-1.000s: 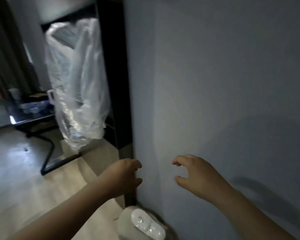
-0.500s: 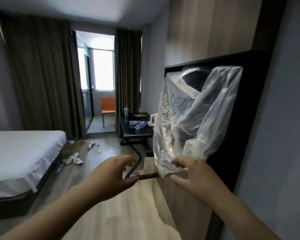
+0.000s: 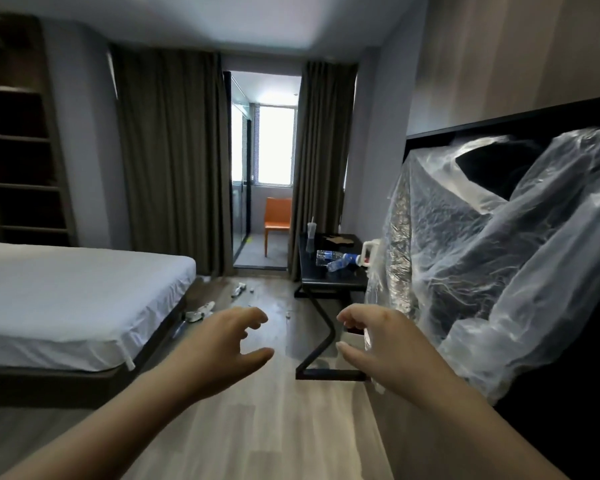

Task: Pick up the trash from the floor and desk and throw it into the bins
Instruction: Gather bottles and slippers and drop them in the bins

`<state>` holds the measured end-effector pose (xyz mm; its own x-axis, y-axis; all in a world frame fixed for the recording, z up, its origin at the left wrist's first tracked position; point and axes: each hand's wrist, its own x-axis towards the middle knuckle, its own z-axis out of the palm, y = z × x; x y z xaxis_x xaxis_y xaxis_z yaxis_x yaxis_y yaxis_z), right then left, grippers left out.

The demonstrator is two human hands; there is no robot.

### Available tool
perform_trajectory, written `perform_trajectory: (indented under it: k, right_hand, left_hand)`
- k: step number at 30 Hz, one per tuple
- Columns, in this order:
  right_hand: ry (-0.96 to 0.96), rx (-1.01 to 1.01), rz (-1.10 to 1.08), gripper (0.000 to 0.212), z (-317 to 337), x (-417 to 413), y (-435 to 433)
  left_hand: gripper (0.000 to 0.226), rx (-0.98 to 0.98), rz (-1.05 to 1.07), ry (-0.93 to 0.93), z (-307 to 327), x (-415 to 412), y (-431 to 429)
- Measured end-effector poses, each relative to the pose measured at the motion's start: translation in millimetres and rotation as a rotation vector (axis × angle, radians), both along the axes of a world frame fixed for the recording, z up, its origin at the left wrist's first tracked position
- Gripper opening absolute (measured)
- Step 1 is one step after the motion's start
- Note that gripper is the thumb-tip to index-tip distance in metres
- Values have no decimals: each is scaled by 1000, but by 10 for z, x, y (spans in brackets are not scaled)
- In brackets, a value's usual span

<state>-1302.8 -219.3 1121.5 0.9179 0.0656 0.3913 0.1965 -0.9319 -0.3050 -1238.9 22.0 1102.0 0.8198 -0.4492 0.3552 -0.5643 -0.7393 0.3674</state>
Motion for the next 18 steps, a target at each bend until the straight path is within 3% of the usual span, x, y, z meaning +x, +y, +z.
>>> perform_trajectory:
  k: [10, 18]
  right_hand:
    - [57, -9, 94, 37, -150, 1088, -497]
    - [87, -37, 160, 38, -359, 2215, -285]
  left_hand:
    - [49, 3, 102, 45, -148, 838, -413]
    - [49, 37, 162, 125, -409, 1850, -210]
